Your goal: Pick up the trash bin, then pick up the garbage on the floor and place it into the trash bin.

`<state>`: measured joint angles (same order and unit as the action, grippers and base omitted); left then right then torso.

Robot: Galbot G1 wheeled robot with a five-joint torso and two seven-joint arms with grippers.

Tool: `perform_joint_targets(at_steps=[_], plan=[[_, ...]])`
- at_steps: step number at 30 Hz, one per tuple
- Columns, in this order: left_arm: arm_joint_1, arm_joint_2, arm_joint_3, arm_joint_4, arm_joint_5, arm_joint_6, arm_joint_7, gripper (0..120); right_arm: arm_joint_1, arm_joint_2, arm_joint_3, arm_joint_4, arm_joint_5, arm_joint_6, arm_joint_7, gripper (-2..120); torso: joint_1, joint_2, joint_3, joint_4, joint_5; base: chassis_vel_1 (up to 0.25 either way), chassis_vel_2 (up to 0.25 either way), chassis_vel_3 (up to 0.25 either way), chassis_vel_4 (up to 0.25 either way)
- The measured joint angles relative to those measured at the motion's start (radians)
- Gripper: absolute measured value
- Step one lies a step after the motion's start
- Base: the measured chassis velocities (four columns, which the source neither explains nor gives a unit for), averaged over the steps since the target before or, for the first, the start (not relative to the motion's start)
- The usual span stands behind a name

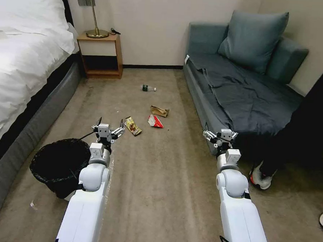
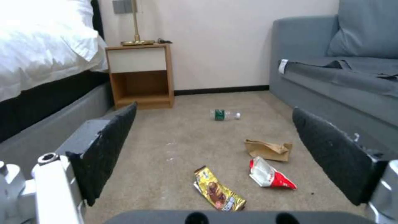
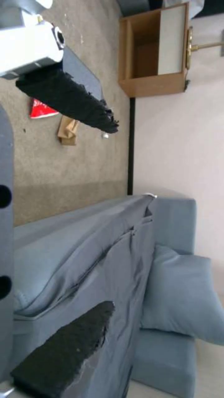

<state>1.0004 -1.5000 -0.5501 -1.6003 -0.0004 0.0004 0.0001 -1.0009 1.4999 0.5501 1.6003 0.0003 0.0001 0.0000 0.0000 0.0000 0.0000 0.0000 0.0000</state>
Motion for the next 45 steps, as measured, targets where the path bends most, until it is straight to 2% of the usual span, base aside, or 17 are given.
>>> perform_joint_targets(at_steps=[2, 6, 8, 10, 11, 12, 14, 15, 18, 20, 29, 32, 33, 34, 36, 43, 45], plan=[[0.003, 0.001, -0.001, -0.003, -0.002, 0.002, 0.0, 100, -0.003, -0.001, 0.001, 0.003, 0.001, 0.0, 0.0, 100, 0.0, 0.0, 0.0, -0.0001, 0.0, 0.0, 0.0, 0.0, 0.0], [0.049, 0.013, -0.023, -0.073, -0.025, 0.039, -0.004, 100, -0.056, -0.015, 0.028, 0.071, 0.017, -0.008, 0.006, 100, 0.0, 0.0, 0.0, 0.0, 0.0, 0.0, 0.0, 0.0, 0.0], [0.104, 0.028, -0.048, -0.157, -0.053, 0.081, -0.01, 100, -0.12, -0.032, 0.06, 0.155, 0.038, -0.02, 0.016, 100, 0.0, 0.0, 0.0, 0.0, 0.0, 0.0, 0.0, 0.0, 0.0], [0.126, 0.033, -0.059, -0.19, -0.064, 0.098, -0.013, 100, -0.145, -0.039, 0.073, 0.187, 0.046, -0.025, 0.02, 100, 0.0, 0.0, 0.0, 0.0, 0.0, 0.0, 0.0, 0.0, 0.0], [0.161, 0.043, -0.075, -0.244, -0.082, 0.126, -0.017, 100, -0.185, -0.05, 0.093, 0.24, 0.059, -0.033, 0.026, 100, 0.0, 0.0, 0.0, -0.0001, 0.0, 0.0, 0.0, 0.0, 0.0], [0.161, 0.043, -0.075, -0.244, -0.082, 0.126, -0.017, 100, -0.185, -0.05, 0.093, 0.24, 0.059, -0.033, 0.026, 100, 0.0, 0.0, 0.0, -0.0001, 0.0, 0.0, 0.0, 0.0, 0.0], [0.22, 0.059, -0.103, -0.333, -0.112, 0.172, -0.025, 100, -0.25, -0.067, 0.127, 0.325, 0.08, -0.046, 0.036, 100, 0.0, 0.0, 0.0, -0.0001, 0.0, 0.0, 0.0, 0.0, 0.0], [0.22, 0.059, -0.103, -0.333, -0.112, 0.172, -0.025, 100, -0.25, -0.067, 0.127, 0.325, 0.08, -0.046, 0.036, 100, 0.0, 0.0, 0.0, -0.0001, 0.0, 0.0, 0.0, 0.0, 0.0], [0.268, 0.071, -0.125, -0.405, -0.136, 0.209, -0.03, 100, -0.305, -0.082, 0.154, 0.397, 0.098, -0.056, 0.044, 100, 0.0, 0.0, 0.0, 0.0, -0.0001, 0.0, 0.0, 0.0, 0.0], [0.325, 0.087, -0.152, -0.492, -0.165, 0.254, -0.037, 100, -0.373, -0.1, 0.189, 0.485, 0.119, -0.07, 0.055, 100, 0.0, 0.0, 0.0, 0.0, 0.0, 0.0, 0.0, 0.0, 0.0], [0.345, 0.092, -0.16, -0.521, -0.176, 0.27, -0.04, 100, -0.426, -0.115, 0.216, 0.555, 0.137, -0.08, 0.063, 100, 0.0, 0.0, 0.0, -0.0001, -0.0002, 0.0, 0.0, 0.0, 0.0], [0.357, 0.094, -0.165, -0.536, -0.183, 0.271, 0.004, 100, -0.429, -0.116, 0.217, 0.557, 0.143, -0.074, 0.052, 100, 0.0, 0.0, 0.0, -0.0001, 0.0, 0.0, 0.0, 0.0, 0.0], [0.373, 0.095, -0.169, -0.551, -0.191, 0.267, 0.076, 99, -0.43, -0.117, 0.216, 0.546, 0.158, -0.045, 0.012, 100, 0.0, 0.0, 0.0, -0.0001, -0.0002, 0.0, 0.0, 0.0, 0.0], [0.373, 0.095, -0.169, -0.551, -0.191, 0.267, 0.076, 99, -0.43, -0.117, 0.216, 0.546, 0.158, -0.045, 0.012, 100, 0.0, 0.0, 0.0, -0.0001, -0.0002, 0.0, 0.0, 0.0, 0.0], [0.39, 0.096, -0.174, -0.569, -0.2, 0.26, 0.159, 99, -0.431, -0.119, 0.21, 0.518, 0.184, 0.009, -0.065, 100, 0.0, 0.0, 0.0, 0.0, 0.0003, 0.0, 0.0, 0.0, 0.0], [0.393, 0.097, -0.175, -0.571, -0.202, 0.257, 0.177, 100, -0.43, -0.124, 0.198, 0.461, 0.239, 0.121, -0.222, 100, 0.0, 0.0, 0.0, 0.0, 0.0, 0.0, 0.0, 0.0, 0.0], [0.383, 0.079, -0.185, -0.525, -0.199, 0.22, 0.175, 100, -0.43, -0.126, 0.192, 0.428, 0.271, 0.187, -0.315, 100, 0.0, 0.0, 0.0, -0.0003, 0.0007, 0.0, 0.0, 0.0, 0.0]])
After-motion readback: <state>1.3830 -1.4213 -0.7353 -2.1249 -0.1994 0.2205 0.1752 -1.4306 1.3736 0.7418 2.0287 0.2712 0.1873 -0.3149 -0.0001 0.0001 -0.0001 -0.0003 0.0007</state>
